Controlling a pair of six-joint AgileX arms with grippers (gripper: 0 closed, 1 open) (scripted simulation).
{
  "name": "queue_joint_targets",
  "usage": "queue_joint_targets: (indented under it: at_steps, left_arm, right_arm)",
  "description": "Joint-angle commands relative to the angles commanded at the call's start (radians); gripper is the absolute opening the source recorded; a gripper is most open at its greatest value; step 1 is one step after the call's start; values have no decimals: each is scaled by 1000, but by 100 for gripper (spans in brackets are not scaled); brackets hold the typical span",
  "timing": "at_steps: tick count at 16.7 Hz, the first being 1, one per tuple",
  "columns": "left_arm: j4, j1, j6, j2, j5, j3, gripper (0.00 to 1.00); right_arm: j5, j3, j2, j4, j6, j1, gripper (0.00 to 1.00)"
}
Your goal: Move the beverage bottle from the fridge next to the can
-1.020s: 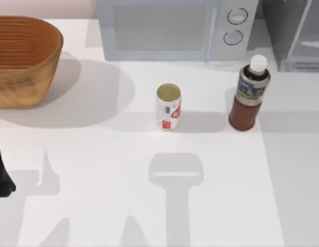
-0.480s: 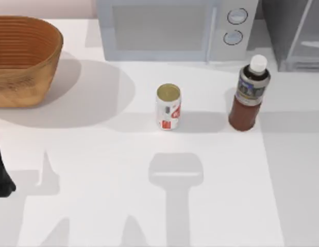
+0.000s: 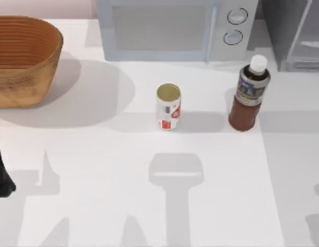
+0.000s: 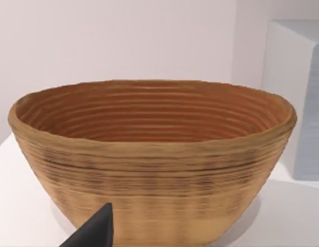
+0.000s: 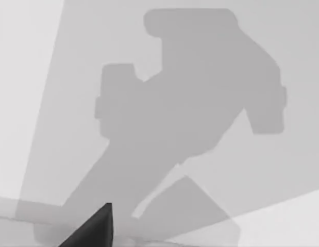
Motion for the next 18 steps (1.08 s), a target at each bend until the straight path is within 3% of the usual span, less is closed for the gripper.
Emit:
queue_joint_targets:
  at_steps: [6,10,14,18]
  left_arm:
    - [0,0,0,0,0,0,100]
    - [0,0,0,0,0,0,100]
    - [0,0,0,0,0,0,100]
    - [0,0,0,0,0,0,100]
  right_arm:
    - [-289,204,685,-14,-680,-580,100]
    - [-454,307,1071,18,-1062,-917,100]
    - [-566,369,1309,61,-1296,-1137,100]
    - [-604,388,1380,78,-1365,-1204,100]
